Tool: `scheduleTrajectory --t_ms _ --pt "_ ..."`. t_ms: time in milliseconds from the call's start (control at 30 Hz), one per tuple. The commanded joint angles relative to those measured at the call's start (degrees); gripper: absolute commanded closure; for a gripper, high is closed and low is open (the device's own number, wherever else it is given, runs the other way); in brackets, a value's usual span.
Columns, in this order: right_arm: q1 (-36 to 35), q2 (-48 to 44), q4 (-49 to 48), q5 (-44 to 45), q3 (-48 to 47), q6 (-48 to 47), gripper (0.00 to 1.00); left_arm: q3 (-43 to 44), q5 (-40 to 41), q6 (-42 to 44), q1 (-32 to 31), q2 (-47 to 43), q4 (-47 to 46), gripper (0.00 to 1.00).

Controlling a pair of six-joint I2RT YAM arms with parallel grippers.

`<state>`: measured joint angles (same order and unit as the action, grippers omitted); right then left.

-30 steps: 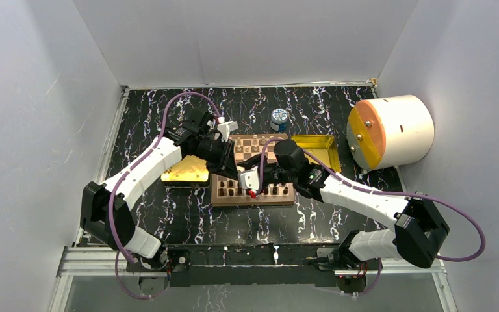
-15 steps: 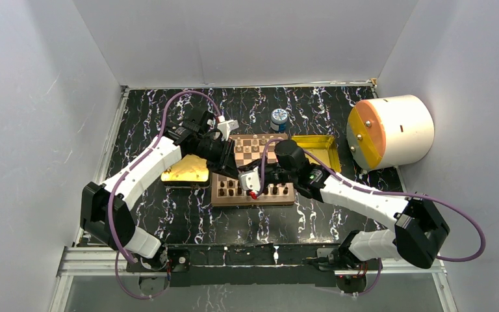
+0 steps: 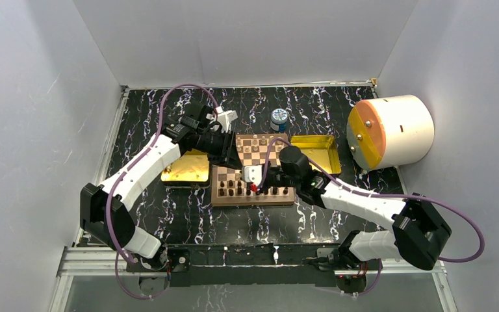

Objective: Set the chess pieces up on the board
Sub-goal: Place the chess piece on the chessboard.

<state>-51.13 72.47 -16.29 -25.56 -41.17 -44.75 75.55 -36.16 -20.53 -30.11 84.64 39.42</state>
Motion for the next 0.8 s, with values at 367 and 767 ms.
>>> scheduleTrajectory --t_ms 367,767 --pt "-0.36 -2.19 -20.39 10.38 3.44 33.07 0.96 2.23 14.09 -4.65 0.05 -10.04 -4.16 0.65" --pt "-0.37 -0.36 -20.63 14.58 -0.38 46.92 0.95 -0.77 9.67 -6.36 0.05 -9.03 -7.25 0.64"
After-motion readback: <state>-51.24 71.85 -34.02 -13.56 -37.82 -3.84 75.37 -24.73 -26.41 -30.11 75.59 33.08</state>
